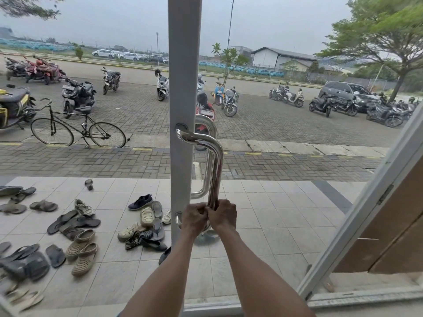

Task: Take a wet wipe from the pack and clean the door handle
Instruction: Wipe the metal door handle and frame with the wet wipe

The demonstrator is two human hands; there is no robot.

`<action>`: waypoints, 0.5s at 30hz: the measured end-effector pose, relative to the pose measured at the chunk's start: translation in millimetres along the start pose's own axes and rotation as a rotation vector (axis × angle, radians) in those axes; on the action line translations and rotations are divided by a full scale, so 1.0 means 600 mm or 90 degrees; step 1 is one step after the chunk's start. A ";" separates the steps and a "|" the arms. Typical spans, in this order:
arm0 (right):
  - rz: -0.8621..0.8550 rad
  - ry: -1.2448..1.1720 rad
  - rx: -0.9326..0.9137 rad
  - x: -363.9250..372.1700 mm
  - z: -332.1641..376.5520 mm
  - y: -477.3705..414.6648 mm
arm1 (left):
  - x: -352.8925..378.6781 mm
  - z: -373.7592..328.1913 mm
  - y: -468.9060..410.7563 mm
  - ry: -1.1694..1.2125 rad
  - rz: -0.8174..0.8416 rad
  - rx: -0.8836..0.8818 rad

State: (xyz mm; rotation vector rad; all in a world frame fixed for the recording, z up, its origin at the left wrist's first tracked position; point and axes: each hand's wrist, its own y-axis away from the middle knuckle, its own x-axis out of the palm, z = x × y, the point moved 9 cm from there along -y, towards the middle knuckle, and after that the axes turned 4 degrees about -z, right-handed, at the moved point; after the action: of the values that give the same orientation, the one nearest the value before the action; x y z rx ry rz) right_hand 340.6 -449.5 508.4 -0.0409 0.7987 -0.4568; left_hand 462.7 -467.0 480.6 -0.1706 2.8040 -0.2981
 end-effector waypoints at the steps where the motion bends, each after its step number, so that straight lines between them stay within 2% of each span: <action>1: 0.001 0.002 -0.003 0.002 0.000 0.001 | 0.000 0.005 0.002 -0.015 -0.009 -0.006; 4: 0.001 0.003 -0.011 0.005 -0.001 0.001 | 0.002 0.018 0.004 -0.107 -0.021 -0.046; 7: 0.012 0.010 -0.011 0.007 -0.003 0.000 | 0.003 0.021 -0.003 -0.134 0.010 -0.075; 15: 0.024 -0.009 0.013 -0.005 0.003 -0.008 | -0.011 -0.009 -0.006 0.007 0.024 -0.036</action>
State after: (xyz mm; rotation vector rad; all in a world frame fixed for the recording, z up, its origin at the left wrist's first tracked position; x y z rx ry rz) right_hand 338.1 -452.9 513.0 -0.0100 0.7796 -0.4280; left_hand 467.5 -468.4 488.1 -0.1285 2.8250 -0.2119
